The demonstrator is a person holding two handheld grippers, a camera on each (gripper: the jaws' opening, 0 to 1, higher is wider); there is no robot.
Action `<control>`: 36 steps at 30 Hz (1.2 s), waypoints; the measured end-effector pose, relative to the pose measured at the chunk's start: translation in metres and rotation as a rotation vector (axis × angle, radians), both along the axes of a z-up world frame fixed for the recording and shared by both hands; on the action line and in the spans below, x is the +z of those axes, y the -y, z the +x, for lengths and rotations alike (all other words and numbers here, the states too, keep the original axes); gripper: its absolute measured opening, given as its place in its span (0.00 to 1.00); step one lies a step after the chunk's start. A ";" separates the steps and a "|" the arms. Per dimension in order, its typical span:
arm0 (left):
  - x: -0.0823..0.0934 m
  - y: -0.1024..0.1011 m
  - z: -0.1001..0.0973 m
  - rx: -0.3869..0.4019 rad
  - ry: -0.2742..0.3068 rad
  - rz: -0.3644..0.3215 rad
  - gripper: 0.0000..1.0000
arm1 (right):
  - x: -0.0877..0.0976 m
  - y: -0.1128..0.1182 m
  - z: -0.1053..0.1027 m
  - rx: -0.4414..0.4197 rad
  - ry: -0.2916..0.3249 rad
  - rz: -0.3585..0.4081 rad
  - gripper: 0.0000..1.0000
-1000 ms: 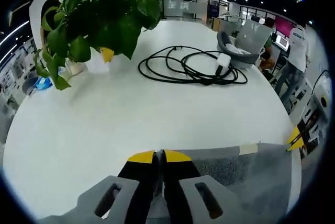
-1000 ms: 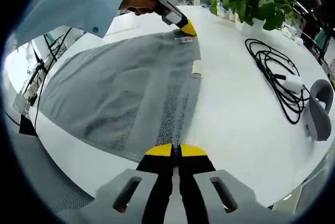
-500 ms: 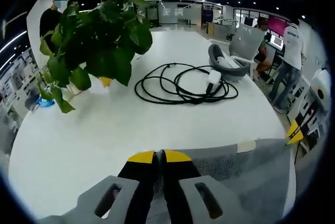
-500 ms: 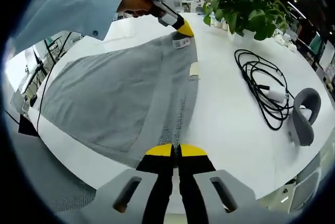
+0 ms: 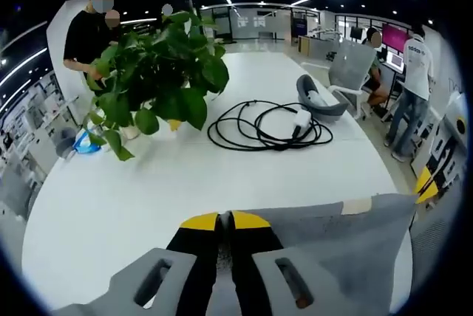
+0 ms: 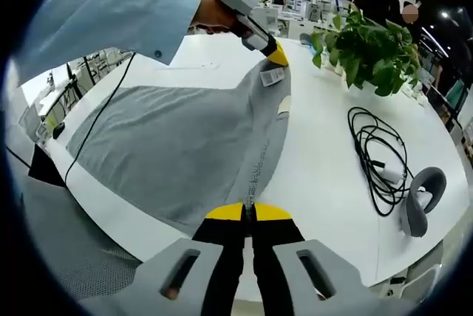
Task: Fold the towel on the table until its edges align and the towel forms a compact rectangular stack.
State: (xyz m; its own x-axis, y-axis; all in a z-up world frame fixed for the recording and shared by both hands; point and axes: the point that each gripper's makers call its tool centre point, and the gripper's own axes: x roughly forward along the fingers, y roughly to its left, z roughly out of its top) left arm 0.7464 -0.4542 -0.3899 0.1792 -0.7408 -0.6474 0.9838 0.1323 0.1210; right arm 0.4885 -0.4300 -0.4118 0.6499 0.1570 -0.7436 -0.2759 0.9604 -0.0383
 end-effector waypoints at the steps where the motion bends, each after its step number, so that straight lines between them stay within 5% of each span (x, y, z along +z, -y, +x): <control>1: 0.003 -0.006 0.002 0.003 0.006 -0.002 0.04 | 0.000 -0.002 0.001 0.007 0.001 -0.004 0.00; 21: 0.051 -0.097 0.009 0.087 0.084 -0.028 0.04 | 0.047 -0.075 0.010 0.174 0.065 -0.027 0.00; 36: 0.092 -0.144 0.012 0.123 0.129 -0.075 0.04 | 0.087 -0.147 0.011 0.331 0.115 -0.045 0.00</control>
State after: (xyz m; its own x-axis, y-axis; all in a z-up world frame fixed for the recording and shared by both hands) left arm 0.7584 -0.3097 -0.2975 0.3493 -0.7535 -0.5570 0.9366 0.2640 0.2303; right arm 0.4998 -0.2834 -0.3246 0.6488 0.3420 -0.6798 -0.5633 0.8165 -0.1269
